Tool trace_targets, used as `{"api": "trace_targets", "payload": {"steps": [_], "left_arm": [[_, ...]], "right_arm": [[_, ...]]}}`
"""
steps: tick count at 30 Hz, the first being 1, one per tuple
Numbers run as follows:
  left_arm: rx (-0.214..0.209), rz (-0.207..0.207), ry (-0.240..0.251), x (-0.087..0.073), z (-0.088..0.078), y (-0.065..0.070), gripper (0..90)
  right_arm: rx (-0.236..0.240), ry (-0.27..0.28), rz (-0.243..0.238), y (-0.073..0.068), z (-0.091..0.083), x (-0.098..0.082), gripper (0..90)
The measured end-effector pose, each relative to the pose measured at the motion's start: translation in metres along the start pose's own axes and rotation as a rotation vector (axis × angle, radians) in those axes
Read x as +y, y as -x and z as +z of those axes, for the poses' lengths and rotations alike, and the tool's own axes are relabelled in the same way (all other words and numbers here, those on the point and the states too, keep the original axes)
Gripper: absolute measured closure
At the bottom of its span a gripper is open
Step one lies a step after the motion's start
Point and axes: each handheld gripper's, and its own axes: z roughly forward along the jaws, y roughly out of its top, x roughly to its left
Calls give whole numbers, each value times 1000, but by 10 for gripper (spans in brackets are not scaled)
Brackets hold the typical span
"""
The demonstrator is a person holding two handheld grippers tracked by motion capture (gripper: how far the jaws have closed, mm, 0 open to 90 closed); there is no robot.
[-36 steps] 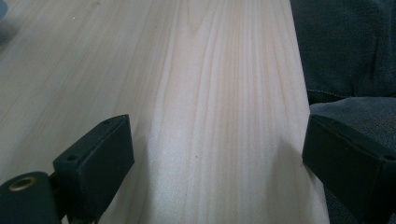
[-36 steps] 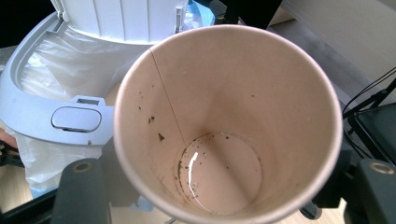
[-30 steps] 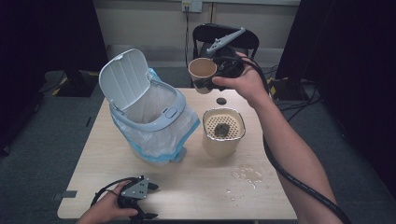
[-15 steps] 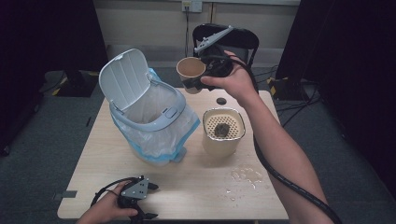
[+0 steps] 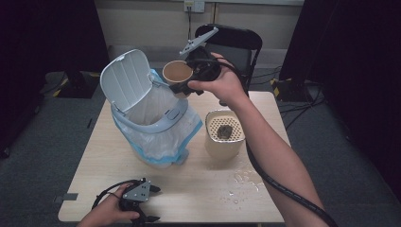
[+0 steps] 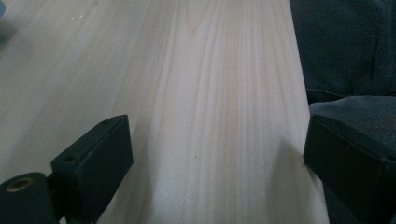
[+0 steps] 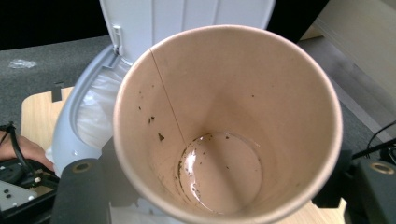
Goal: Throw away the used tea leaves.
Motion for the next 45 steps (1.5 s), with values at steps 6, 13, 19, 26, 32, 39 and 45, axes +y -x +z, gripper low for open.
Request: {"api": "trace_targets", "payload": {"steps": [6,13,19,26,32,39,45], "left_arm": [[0,0,0,0,0,0,75],[-1,4,5,0,0,0,74],[-2,3,4,0,0,0,74],[-1,3,6,0,0,0,73],[2,1,4,0,0,0,73],[1,2,8,0,1,0,73],[2,0,-1,0,0,0,72]], "right_arm": [[39,8,-21,-11,12,6,284],[82,7,-29,-23,25,12,281],[111,1,-34,-32,37,15,278],[138,-5,-32,-37,50,15,274],[178,-2,0,-38,58,13,253],[192,2,23,-41,59,8,148],[186,14,25,-37,48,0,156]]}}
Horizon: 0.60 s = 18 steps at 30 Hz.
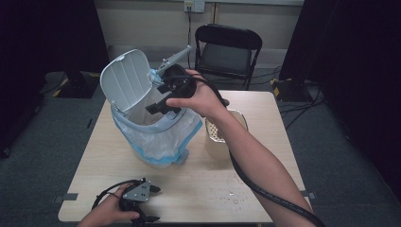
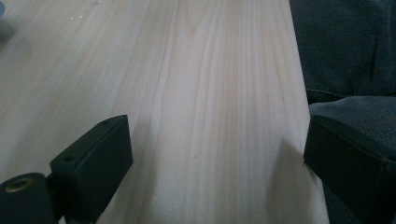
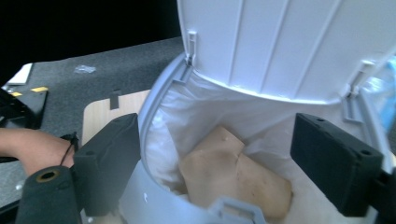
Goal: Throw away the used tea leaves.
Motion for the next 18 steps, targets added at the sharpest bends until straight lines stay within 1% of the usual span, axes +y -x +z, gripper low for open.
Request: {"api": "trace_targets", "payload": {"steps": [2,3,5,7,10,13,18], "left_arm": [[0,0,2,0,0,0,73],[3,6,8,0,0,0,72],[3,8,10,0,1,0,73],[3,8,7,0,0,0,72],[3,8,7,0,0,-1,73],[3,8,7,0,0,-1,73],[2,7,6,0,0,-1,73]], "right_arm": [[8,10,4,0,-5,-4,158],[10,11,9,0,-8,-7,158],[9,12,10,-1,-13,-11,157],[14,23,2,-2,-18,-18,157],[10,25,15,-3,-27,-31,150],[6,31,39,-2,-35,-45,146],[-18,47,58,-1,-48,-68,144]]}}
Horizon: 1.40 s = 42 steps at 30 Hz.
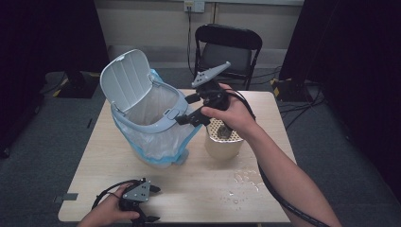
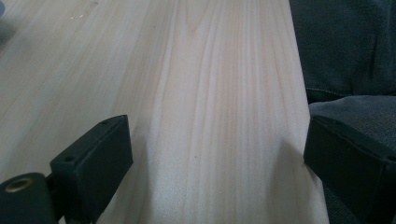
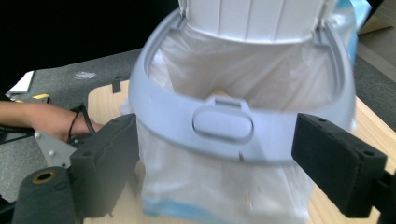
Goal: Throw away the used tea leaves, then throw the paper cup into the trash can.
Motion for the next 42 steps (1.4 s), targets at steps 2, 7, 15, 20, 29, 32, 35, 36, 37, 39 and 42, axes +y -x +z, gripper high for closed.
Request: {"api": "trace_targets", "payload": {"steps": [2,7,15,20,29,32,35,36,37,39,42], "left_arm": [[0,0,0,0,0,0,72],[0,0,-2,0,0,0,72],[-1,-1,1,0,0,0,72],[-2,-1,0,0,0,0,72],[-3,-3,-3,0,0,0,72],[-2,-3,-4,0,0,0,72],[-2,-2,-4,0,0,0,72],[-2,-2,-5,0,0,0,73],[-1,-3,-2,0,0,0,72],[0,-4,-3,0,0,0,72],[0,-6,-3,0,0,1,71]], "right_arm": [[-5,9,-5,0,-4,-8,143],[-22,4,0,-2,-11,-28,143],[-48,-9,9,-7,-13,-54,143],[-39,-25,8,-10,-10,-69,143],[-59,-52,8,-13,-3,-90,143],[-54,-63,7,-13,-1,-98,144],[-50,-60,7,-15,0,-106,143],[-50,-58,8,-15,0,-109,143],[-46,-52,11,-16,1,-112,143],[-46,-51,12,-18,1,-119,143],[-40,-55,17,-19,3,-129,144]]}}
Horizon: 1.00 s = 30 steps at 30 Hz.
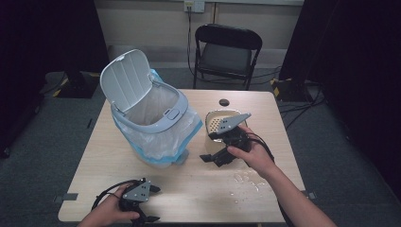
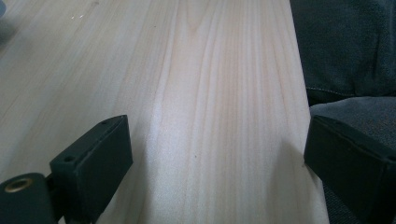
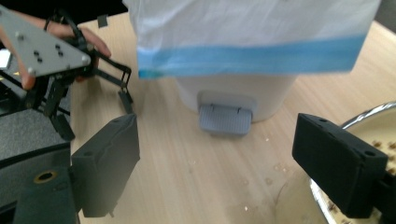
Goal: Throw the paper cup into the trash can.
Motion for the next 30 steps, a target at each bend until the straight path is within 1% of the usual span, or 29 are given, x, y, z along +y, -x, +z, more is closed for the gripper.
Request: {"api": "trace_targets", "payload": {"steps": [1,2,7,8,9,11,12,13,17,18,19,24,30], "left_arm": [[0,0,0,0,0,0,71],[0,0,2,0,0,0,72],[0,0,1,0,0,0,71],[0,0,1,0,0,0,71],[0,1,-1,0,0,0,71],[0,0,1,0,0,0,71],[0,0,1,0,0,0,71],[0,0,1,0,0,0,71],[0,0,1,0,0,0,71],[0,0,1,0,0,0,71],[0,0,1,0,0,0,71],[0,0,2,0,0,0,71],[0,0,1,0,0,0,71]], "right_arm": [[0,0,0,0,0,0,144],[6,-6,1,0,2,-8,143],[8,-18,9,-1,6,-23,144],[8,-18,9,-1,6,-23,144],[8,-22,10,-2,9,-31,144],[-1,-24,11,-3,11,-36,143],[-1,-24,11,-3,11,-36,143],[4,-30,18,-4,15,-44,143],[-1,-44,20,-6,21,-56,144],[-1,-44,20,-6,21,-56,144],[3,-45,29,-7,25,-62,143],[3,-48,38,-9,33,-72,144],[5,-66,36,-12,43,-82,144]]}}
